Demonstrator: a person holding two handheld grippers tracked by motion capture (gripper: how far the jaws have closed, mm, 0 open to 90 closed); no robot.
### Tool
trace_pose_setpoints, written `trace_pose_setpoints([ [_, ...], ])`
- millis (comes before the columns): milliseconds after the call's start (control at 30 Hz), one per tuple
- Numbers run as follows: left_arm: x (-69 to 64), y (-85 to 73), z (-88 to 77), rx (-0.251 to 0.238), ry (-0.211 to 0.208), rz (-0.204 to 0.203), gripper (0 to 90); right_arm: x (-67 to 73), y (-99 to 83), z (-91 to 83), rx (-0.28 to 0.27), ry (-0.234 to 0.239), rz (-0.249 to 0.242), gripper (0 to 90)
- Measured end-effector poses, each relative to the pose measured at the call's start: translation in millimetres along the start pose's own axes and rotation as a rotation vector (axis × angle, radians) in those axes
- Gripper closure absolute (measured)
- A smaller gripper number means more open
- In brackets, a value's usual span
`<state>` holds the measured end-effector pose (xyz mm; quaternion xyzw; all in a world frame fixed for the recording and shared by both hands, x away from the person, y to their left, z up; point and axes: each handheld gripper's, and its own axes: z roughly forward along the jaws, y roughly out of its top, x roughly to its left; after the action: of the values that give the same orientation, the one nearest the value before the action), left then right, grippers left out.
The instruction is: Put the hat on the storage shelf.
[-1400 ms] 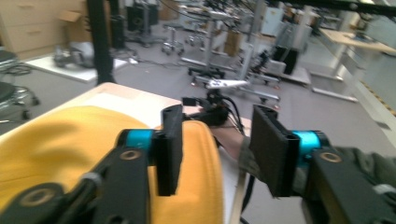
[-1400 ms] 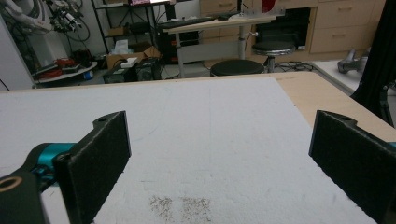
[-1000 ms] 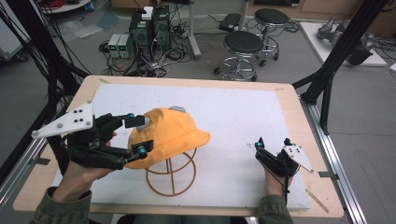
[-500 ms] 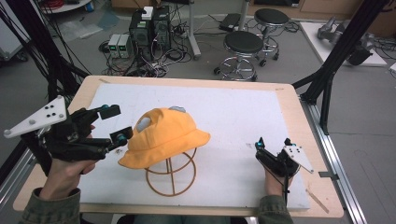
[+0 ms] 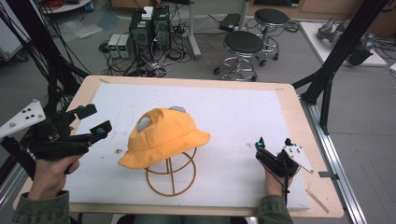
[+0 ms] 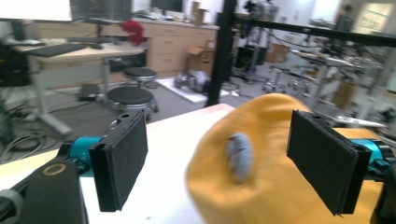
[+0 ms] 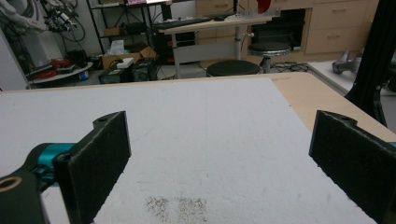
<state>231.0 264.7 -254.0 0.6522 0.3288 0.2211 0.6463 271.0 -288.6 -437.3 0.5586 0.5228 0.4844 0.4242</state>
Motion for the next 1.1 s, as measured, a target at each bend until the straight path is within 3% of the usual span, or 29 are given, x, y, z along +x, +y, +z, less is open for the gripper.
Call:
trace_pose_setpoints([
  [167,14.0,-9.0,-8.1,-0.019,0.064,-0.024,20.9,0.0,0.0,0.1,0.001,-0.001,0.002,4.3],
  [267,18.9,-15.4,-10.1,-0.022,0.060,-0.029,20.9,0.0,0.0,0.1,0.000,-0.001,-0.001,4.3],
  [467,27.1,-28.8,-11.8,-0.020,0.098,-0.038,20.9,0.5,0.1,-0.2,-0.005,-0.007,-0.003,4.3],
  [567,33.2,-37.9,-11.6,-0.021,0.148,-0.030,20.9,0.3,0.2,-0.5,-0.004,-0.008,-0.003,4.3],
  [667,43.1,-49.2,-12.6,-0.038,0.191,-0.067,21.2,-0.1,0.4,-0.8,-0.006,-0.010,-0.005,4.3],
  [800,52.7,-62.5,-15.5,-0.059,0.261,-0.085,21.6,-0.5,0.4,-0.4,-0.011,-0.014,-0.009,4.3],
  [933,58.5,-72.6,-20.1,-0.080,0.349,-0.079,21.8,0.1,0.3,-0.8,-0.005,-0.010,-0.004,4.3],
  [1100,67.7,-83.8,-26.1,-0.090,0.399,-0.116,21.6,0.4,0.3,-0.9,-0.008,-0.011,-0.003,4.3],
])
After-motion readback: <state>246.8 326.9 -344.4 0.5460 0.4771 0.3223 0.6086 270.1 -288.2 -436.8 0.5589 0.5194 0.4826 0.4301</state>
